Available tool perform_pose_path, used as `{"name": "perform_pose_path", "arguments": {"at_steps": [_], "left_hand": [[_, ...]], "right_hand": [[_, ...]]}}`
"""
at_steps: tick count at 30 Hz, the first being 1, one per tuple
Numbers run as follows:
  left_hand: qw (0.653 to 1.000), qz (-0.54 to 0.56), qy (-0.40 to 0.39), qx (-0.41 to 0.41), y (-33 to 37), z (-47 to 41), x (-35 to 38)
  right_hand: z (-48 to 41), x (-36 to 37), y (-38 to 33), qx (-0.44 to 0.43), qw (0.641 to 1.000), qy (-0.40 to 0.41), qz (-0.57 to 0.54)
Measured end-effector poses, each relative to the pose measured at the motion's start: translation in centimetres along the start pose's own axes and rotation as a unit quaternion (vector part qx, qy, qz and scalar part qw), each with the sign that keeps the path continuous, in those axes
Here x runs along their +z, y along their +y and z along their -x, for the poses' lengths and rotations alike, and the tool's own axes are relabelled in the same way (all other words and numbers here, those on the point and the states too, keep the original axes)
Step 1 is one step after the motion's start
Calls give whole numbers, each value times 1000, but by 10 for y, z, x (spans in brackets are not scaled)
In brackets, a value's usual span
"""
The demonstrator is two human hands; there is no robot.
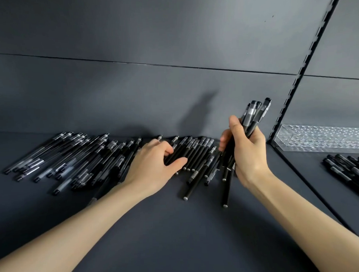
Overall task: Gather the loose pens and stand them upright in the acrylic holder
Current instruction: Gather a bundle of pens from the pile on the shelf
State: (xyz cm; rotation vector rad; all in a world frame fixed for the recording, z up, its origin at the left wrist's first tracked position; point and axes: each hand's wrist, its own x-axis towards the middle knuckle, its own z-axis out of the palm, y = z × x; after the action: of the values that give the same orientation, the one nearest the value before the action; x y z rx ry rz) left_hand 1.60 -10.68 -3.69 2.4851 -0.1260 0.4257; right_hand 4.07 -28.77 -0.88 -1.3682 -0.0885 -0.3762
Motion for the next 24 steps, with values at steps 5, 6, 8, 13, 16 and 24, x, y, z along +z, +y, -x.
{"name": "perform_pose_path", "arguments": {"at_steps": [5, 6, 8, 13, 16, 24], "left_hand": [[990, -138, -35, 18, 20, -11, 14], [985, -166, -44, 16, 22, -13, 16], [978, -197, -63, 9, 26, -18, 19], [983, -162, -90, -8, 29, -28, 21], [980, -179, -90, -1, 31, -31, 26], [960, -251, -127, 9, 34, -42, 28]], "right_hand": [[3, -3, 14, -41, 997, -34, 60], [3, -3, 16, -35, 996, -43, 71], [2, -4, 17, -20, 995, -50, 82], [-6, -7, 10, 10, 1000, -8, 20], [-10, -10, 6, 31, 999, 16, -8], [-12, -12, 8, 50, 999, 13, 1]]}}
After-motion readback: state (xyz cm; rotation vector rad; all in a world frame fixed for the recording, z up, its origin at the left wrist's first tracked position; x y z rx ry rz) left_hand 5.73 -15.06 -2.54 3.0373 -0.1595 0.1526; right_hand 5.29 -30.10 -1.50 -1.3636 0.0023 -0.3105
